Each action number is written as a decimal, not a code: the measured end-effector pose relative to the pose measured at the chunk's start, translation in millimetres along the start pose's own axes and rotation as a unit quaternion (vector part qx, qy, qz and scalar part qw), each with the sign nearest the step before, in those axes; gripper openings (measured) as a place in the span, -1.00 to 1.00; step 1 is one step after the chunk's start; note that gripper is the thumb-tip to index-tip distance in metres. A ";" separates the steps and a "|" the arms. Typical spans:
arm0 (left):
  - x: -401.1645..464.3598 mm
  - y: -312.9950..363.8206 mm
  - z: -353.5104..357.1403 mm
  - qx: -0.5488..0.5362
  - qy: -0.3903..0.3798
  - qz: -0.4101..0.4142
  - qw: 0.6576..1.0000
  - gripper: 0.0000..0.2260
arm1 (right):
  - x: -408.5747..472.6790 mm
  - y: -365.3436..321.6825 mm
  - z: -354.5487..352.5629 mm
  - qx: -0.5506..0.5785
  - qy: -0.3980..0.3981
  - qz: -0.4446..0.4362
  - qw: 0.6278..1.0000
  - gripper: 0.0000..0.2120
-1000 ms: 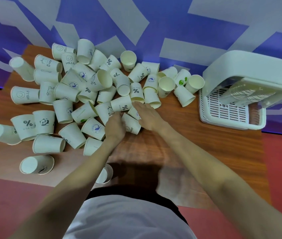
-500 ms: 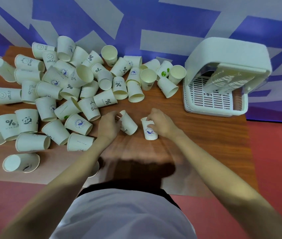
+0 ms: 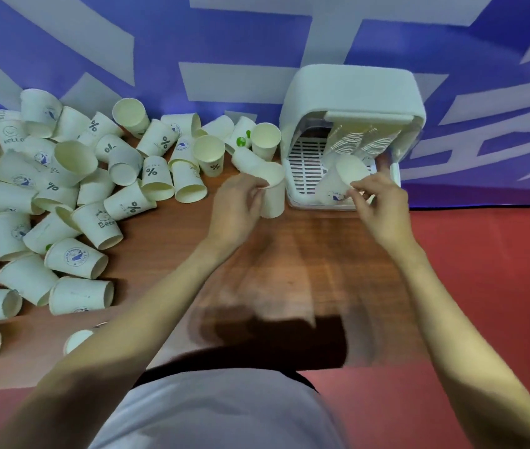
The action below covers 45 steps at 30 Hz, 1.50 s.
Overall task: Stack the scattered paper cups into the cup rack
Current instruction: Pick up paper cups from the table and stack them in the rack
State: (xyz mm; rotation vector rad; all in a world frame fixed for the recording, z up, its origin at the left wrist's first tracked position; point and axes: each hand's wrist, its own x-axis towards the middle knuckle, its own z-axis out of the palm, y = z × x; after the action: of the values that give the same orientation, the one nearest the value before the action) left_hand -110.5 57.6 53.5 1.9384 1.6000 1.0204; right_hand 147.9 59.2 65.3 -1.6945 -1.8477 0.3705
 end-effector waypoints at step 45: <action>77.3 -93.8 3.2 0.149 -0.031 -0.153 0.977 -0.73 | 46.6 -36.6 147.6 0.093 -0.137 0.108 0.980 -0.72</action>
State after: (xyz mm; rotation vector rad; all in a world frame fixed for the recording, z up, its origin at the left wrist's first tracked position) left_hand -163.8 155.3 4.6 1.8017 2.0287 0.6190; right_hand 30.4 126.8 -18.0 -1.7870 -1.7513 0.8787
